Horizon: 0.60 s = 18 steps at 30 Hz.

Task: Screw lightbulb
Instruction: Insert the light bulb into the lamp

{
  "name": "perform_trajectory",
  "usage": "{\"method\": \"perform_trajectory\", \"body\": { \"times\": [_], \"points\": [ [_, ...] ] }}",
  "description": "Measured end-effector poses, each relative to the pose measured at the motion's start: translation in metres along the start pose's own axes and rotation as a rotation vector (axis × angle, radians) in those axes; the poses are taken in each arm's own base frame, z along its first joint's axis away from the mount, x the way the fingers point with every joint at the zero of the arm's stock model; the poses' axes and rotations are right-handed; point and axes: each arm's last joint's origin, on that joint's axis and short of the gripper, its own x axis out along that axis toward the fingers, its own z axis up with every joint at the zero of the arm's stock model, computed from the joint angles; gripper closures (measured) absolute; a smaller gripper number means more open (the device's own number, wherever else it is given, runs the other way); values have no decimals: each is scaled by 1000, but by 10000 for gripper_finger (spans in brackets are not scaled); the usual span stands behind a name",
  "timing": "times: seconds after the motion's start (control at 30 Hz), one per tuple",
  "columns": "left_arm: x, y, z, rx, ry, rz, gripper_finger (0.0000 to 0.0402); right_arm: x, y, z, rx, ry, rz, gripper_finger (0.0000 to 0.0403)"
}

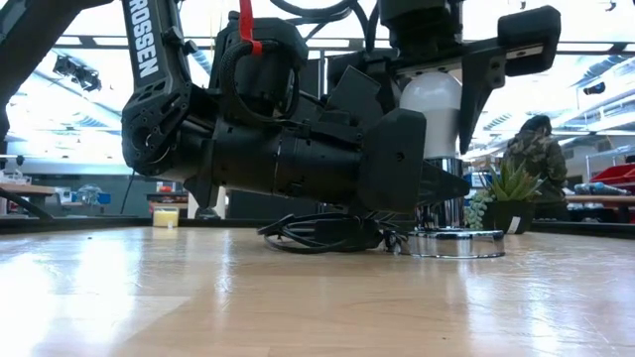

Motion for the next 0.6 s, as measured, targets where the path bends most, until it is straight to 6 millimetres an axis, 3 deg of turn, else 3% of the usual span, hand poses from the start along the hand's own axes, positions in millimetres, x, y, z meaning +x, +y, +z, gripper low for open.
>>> {"method": "perform_trajectory", "body": {
  "times": [0.27, 0.4, 0.6],
  "points": [
    [0, 0, 0, -1, 0, 0, 217, 0, -3, 0, 346, -13, -12, 138],
    [0, 0, 0, -1, 0, -1, 217, 0, -3, 0, 540, -17, -16, 147],
    [0, 0, 0, -3, -1, 0, 217, 1, -4, 0, 920, -22, -25, 152]
  ]
}}
